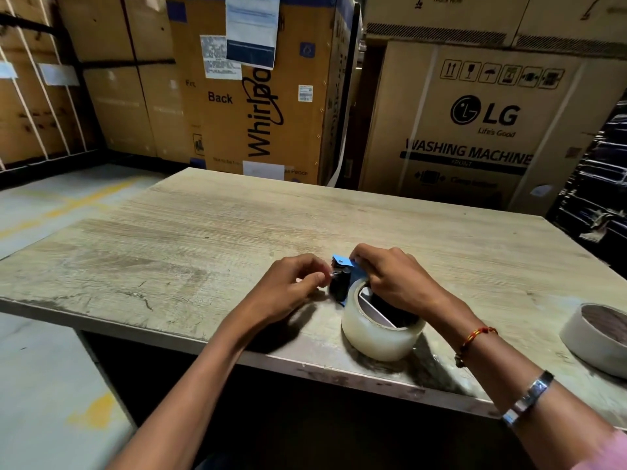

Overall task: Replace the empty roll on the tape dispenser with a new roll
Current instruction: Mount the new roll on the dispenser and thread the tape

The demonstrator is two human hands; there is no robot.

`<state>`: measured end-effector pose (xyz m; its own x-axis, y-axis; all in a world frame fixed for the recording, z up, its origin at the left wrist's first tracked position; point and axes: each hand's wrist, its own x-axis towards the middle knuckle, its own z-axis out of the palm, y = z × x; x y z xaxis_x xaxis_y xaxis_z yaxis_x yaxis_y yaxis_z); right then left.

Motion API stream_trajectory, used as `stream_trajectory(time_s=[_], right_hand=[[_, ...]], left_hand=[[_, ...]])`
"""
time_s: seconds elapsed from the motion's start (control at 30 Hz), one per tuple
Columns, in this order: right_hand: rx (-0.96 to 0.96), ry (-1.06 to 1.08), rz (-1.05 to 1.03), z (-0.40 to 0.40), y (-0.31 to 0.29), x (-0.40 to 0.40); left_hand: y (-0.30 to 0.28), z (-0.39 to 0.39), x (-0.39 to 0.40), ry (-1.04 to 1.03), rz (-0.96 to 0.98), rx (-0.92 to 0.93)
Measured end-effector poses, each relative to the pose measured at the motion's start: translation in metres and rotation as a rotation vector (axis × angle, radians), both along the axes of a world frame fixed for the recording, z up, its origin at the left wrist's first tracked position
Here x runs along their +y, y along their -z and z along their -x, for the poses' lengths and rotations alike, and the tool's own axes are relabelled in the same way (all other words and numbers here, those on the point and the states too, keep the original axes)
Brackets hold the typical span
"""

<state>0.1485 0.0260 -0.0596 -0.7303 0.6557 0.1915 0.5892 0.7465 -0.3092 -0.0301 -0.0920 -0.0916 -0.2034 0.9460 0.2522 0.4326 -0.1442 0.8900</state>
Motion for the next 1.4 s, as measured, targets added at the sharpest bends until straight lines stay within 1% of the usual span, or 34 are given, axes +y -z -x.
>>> stream_trajectory(time_s=[0.1,0.17,0.3,0.43,0.5,0.67,0.8,0.9,1.0,1.1,1.13,1.27,1.33,1.4], right_hand=[[-0.017,-0.027,0.025,0.000,-0.004,0.003],[-0.027,-0.064,0.046,0.000,-0.008,0.004],[-0.025,-0.129,0.090,-0.002,-0.012,0.007],[-0.017,-0.162,0.099,-0.003,-0.012,0.007],[-0.008,-0.171,0.082,-0.004,-0.011,0.007],[0.005,-0.183,0.052,-0.006,-0.009,0.006],[-0.003,-0.197,0.013,-0.007,-0.008,0.006],[-0.006,-0.207,-0.002,-0.007,-0.008,0.006],[-0.009,-0.241,0.017,-0.007,-0.009,0.007],[-0.007,-0.277,0.054,-0.009,-0.012,0.007],[-0.010,-0.286,0.063,-0.009,-0.012,0.008],[-0.008,-0.311,0.091,-0.009,-0.013,0.011],[-0.017,-0.318,0.099,-0.009,-0.015,0.011],[-0.016,-0.315,0.098,-0.009,-0.015,0.011]], left_hand=[[0.002,-0.011,0.002,-0.122,-0.073,0.197],[0.002,-0.017,0.004,-0.186,-0.126,0.248],[0.005,-0.022,0.008,-0.189,-0.162,0.314],[0.003,-0.018,0.007,-0.152,-0.144,0.285],[0.003,-0.019,0.008,-0.168,-0.146,0.312],[0.008,-0.029,0.008,-0.304,-0.152,0.615],[0.007,-0.029,0.006,-0.284,-0.085,0.702],[0.000,-0.021,0.004,-0.199,-0.046,0.696],[-0.008,-0.008,-0.001,-0.088,-0.022,0.614],[-0.007,-0.002,-0.005,-0.042,-0.006,0.524],[-0.006,-0.002,-0.007,-0.044,-0.008,0.480],[0.001,-0.004,-0.016,-0.036,-0.015,0.194],[0.005,-0.009,-0.019,-0.050,-0.020,0.183],[0.007,-0.016,-0.018,-0.094,-0.038,0.237]])
